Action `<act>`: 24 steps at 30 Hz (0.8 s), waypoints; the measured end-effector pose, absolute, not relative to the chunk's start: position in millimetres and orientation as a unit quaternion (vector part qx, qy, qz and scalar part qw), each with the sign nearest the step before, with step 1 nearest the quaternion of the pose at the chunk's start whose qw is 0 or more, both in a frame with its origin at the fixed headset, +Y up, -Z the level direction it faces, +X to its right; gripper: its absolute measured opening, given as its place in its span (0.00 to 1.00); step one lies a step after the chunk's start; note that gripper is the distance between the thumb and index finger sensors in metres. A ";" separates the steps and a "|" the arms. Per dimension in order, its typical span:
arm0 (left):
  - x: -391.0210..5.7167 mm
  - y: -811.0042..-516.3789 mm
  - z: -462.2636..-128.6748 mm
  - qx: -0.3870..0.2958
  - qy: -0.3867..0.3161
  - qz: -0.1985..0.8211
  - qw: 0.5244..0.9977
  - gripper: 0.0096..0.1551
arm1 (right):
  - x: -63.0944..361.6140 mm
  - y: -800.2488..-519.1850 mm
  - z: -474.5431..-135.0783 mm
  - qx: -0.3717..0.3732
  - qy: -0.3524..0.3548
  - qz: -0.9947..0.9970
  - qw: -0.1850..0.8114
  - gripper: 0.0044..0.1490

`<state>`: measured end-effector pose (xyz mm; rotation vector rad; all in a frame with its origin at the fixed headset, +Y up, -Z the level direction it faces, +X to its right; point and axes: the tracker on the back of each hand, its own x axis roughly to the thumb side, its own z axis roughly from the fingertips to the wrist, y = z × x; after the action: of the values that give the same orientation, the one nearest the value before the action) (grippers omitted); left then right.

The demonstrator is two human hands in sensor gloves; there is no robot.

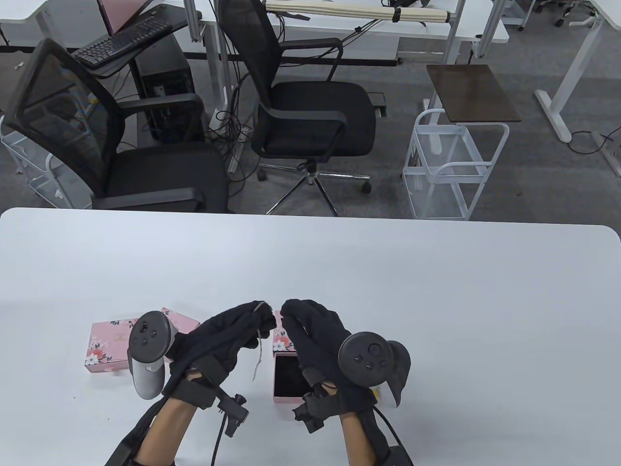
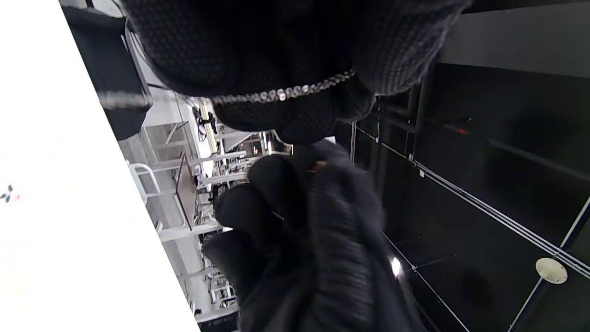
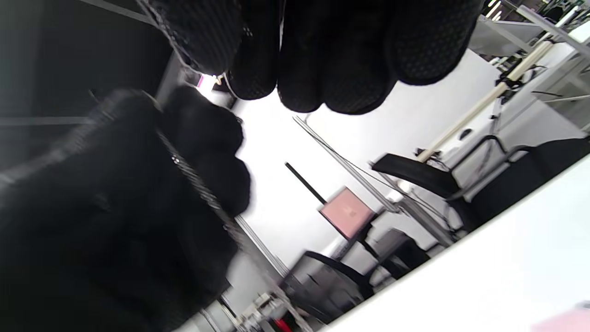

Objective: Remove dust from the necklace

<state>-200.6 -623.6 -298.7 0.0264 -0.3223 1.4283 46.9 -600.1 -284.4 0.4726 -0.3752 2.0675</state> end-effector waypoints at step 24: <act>-220.0 -624.1 -305.7 0.031 -0.132 0.683 0.718 0.20 | 2.9 -601.9 -269.6 0.220 -0.141 0.890 0.372 0.21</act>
<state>-220.0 -624.1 -305.7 0.0684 -0.2931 1.5100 2.9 -601.9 -269.6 0.5650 -0.3621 2.2816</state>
